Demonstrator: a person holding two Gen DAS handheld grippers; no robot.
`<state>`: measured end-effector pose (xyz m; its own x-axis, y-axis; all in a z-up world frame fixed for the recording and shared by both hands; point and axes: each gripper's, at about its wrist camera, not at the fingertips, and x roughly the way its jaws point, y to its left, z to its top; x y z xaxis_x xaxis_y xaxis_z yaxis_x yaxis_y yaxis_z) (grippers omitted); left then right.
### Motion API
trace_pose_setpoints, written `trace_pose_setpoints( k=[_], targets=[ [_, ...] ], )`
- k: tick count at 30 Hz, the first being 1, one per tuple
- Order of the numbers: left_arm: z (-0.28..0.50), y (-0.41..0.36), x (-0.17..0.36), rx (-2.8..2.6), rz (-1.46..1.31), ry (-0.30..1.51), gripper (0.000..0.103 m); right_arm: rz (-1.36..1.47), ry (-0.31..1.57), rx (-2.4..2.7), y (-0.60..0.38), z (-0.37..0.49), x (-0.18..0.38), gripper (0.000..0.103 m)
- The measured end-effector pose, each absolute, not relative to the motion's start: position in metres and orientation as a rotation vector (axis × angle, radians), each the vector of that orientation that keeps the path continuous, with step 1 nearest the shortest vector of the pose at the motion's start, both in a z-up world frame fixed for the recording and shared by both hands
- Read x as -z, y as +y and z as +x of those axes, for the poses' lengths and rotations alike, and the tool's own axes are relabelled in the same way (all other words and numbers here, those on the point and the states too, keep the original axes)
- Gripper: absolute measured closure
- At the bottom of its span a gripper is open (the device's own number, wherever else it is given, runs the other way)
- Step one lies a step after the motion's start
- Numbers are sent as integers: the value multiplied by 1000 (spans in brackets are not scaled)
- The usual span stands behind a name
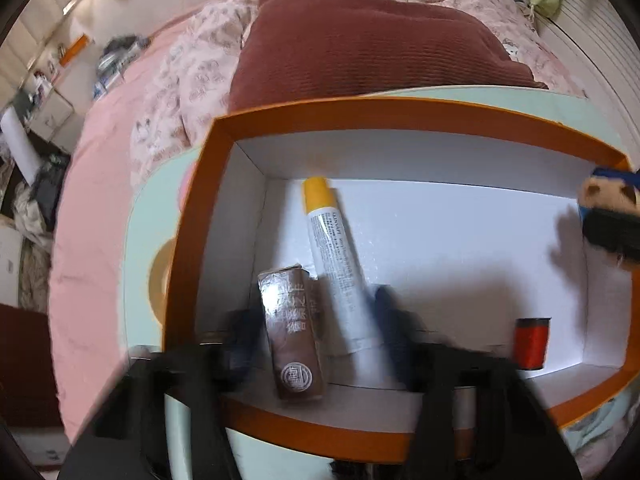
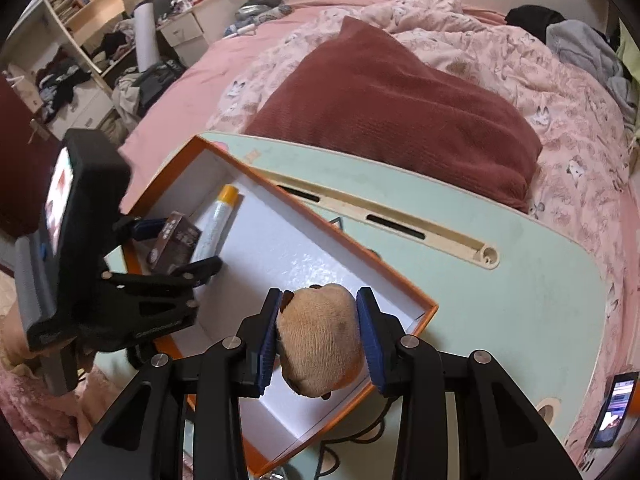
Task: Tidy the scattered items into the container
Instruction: 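Grasp the tan plush bear with the right tool while the left tool grasps the brown card box, then lift the bear and card box out and set them on the tray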
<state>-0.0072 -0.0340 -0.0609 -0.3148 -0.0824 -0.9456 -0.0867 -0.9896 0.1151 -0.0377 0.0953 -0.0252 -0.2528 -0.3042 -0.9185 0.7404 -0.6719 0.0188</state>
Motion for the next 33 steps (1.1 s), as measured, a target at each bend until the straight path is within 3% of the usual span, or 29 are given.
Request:
trace_pose_setpoints(
  k=[4,6,15,24,33],
  targets=[
    [-7,-45,49,-2514,-1774,38,69,1327,512,1983,99,-49,26,68],
    [-6,-50,39,-2517,-1713,-37,84,1330,511,1999,101,-55,25,68],
    [0,-65,24,-2454,-1617,-236,83,1311,499,2064,103,-67,18,67],
    [40,-67,-41,-2374,-1381,-336,83,1206,431,1969,105,-12,-33,67],
    [71,-53,-3,-2252,-1473,-355,83,1340,526,1798,96,47,1,67]
  ],
)
